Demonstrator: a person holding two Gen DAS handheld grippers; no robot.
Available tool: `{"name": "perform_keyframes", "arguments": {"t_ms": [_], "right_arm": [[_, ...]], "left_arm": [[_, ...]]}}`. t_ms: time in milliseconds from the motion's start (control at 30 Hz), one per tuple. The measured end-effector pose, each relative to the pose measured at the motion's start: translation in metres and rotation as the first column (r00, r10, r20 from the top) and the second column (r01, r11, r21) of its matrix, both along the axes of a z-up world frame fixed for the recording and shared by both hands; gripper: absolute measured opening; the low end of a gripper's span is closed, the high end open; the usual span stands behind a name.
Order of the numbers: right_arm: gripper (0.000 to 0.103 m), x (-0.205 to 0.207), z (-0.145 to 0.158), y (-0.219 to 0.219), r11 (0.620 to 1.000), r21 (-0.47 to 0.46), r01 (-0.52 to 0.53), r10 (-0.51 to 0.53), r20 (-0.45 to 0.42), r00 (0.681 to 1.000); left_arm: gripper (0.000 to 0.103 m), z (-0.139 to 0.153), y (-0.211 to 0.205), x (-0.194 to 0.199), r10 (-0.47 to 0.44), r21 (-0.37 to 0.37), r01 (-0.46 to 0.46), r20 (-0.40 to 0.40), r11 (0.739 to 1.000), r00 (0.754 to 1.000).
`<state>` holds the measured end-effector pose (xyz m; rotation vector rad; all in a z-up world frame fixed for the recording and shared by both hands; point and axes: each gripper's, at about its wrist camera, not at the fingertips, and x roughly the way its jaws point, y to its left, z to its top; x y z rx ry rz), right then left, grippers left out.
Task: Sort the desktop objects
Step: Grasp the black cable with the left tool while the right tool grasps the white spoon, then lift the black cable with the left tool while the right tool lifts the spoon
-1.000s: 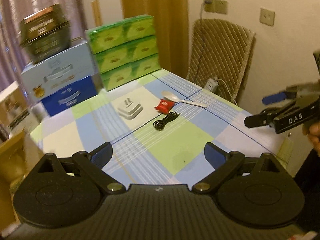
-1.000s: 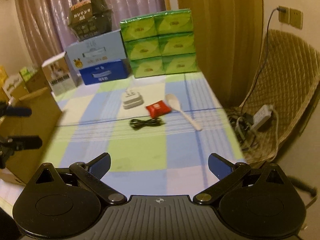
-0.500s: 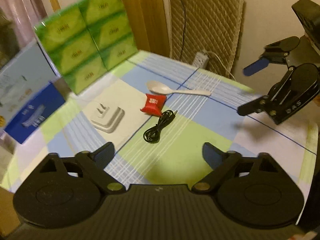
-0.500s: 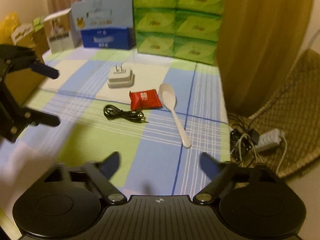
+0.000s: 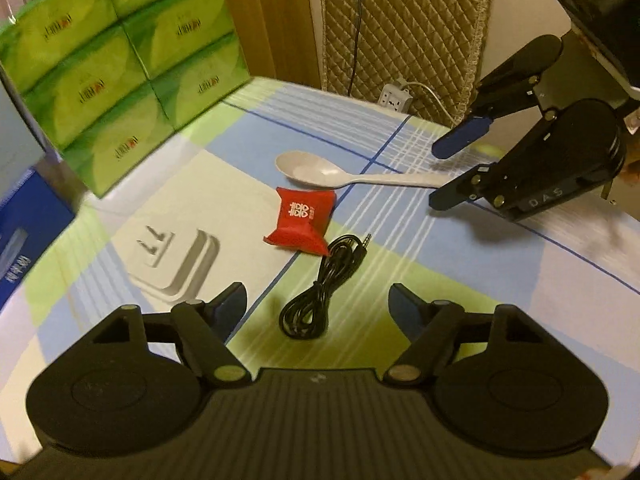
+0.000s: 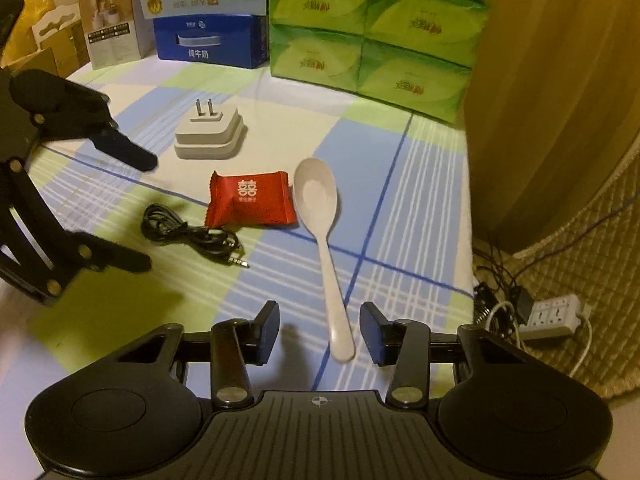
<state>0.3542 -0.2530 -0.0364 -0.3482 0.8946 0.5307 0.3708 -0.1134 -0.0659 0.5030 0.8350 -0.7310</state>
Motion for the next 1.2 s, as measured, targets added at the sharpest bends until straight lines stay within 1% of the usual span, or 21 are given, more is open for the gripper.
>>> {"name": "perform_keyframes", "arguments": {"t_ms": [133,200,267,333,367,400,433,467,500,533,567,667,767,900,967,1033,1067,1133,1200], "right_arm": [[0.041,0.015,-0.009,0.007,1.000,0.008,0.010,-0.010,-0.007,1.000],[0.039,0.022,-0.012,0.010,1.000,0.020,0.012,-0.011,-0.009,1.000],[0.036,0.027,-0.016,0.014,1.000,0.024,0.011,-0.011,-0.009,1.000],[0.032,0.032,-0.018,0.018,0.999,0.033,0.016,-0.016,-0.003,1.000],[0.030,0.034,-0.018,0.020,0.999,0.040,0.021,-0.021,-0.004,1.000],[0.027,0.035,-0.018,0.022,0.999,0.044,0.025,-0.025,-0.003,1.000],[0.020,0.037,-0.019,0.023,0.999,0.044,0.027,-0.027,-0.001,1.000],[0.017,0.037,-0.019,0.025,0.999,0.043,0.028,-0.028,0.002,1.000],[0.009,0.036,-0.019,0.027,0.999,0.042,0.028,-0.028,0.002,1.000],[0.004,0.035,-0.019,0.028,0.999,0.043,0.029,-0.029,0.000,1.000],[0.004,0.034,-0.019,0.029,0.999,0.041,0.033,-0.033,0.000,0.999],[0.004,0.024,-0.017,0.031,0.997,0.045,0.060,-0.059,-0.017,0.998],[0.004,0.006,-0.015,0.034,0.996,0.045,0.075,-0.073,-0.047,0.996],[0.004,-0.035,-0.009,0.036,0.984,0.099,0.148,-0.135,-0.132,0.982],[0.004,-0.062,-0.005,0.041,0.977,0.120,0.174,-0.154,-0.161,0.975],[0.004,-0.090,-0.002,0.046,0.971,0.141,0.194,-0.167,-0.183,0.969],[0.004,-0.105,0.000,0.048,0.966,0.154,0.209,-0.178,-0.192,0.965],[0.004,-0.132,0.003,0.053,0.960,0.165,0.225,-0.191,-0.198,0.961],[0.004,-0.158,0.005,0.059,0.958,0.175,0.228,-0.195,-0.183,0.963]], "left_arm": [[0.065,-0.017,-0.004,0.010,0.004,0.013,-0.004,-0.018,1.000,1.000],[0.058,-0.022,-0.003,0.014,0.007,0.004,-0.006,-0.032,1.000,0.999],[0.053,-0.025,-0.001,0.017,0.015,-0.017,-0.016,-0.040,1.000,0.999],[0.042,-0.025,0.000,0.021,0.037,-0.039,-0.039,-0.059,0.999,0.998],[0.040,-0.025,0.001,0.023,0.051,-0.049,-0.054,-0.068,0.997,0.996],[0.037,-0.025,0.000,0.024,0.060,-0.058,-0.064,-0.075,0.996,0.995],[0.035,-0.025,0.000,0.025,0.069,-0.066,-0.074,-0.083,0.995,0.994],[0.031,-0.025,0.001,0.026,0.077,-0.075,-0.084,-0.091,0.994,0.993],[0.026,-0.025,0.002,0.026,0.083,-0.082,-0.091,-0.097,0.993,0.992],[0.022,-0.025,0.002,0.025,0.085,-0.087,-0.094,-0.101,0.992,0.991],[0.017,-0.025,0.002,0.023,0.088,-0.088,-0.097,-0.102,0.991,0.991],[0.016,-0.024,0.003,0.016,0.099,-0.068,-0.106,-0.096,0.992,0.990],[0.015,-0.023,0.010,0.004,0.126,-0.062,-0.134,-0.118,0.989,0.985],[0.014,-0.020,0.026,-0.027,0.170,-0.052,-0.179,-0.144,0.983,0.975],[0.014,-0.019,0.040,-0.046,0.215,-0.075,-0.231,-0.179,0.970,0.960],[0.014,-0.019,0.056,-0.069,0.262,-0.118,-0.293,-0.222,0.949,0.939],[0.014,-0.019,0.063,-0.083,0.283,-0.128,-0.316,-0.226,0.940,0.932],[0.014,-0.017,0.072,-0.109,0.317,-0.124,-0.346,-0.208,0.930,0.925],[0.014,-0.016,0.080,-0.138,0.348,-0.115,-0.371,-0.177,0.922,0.921]]}}
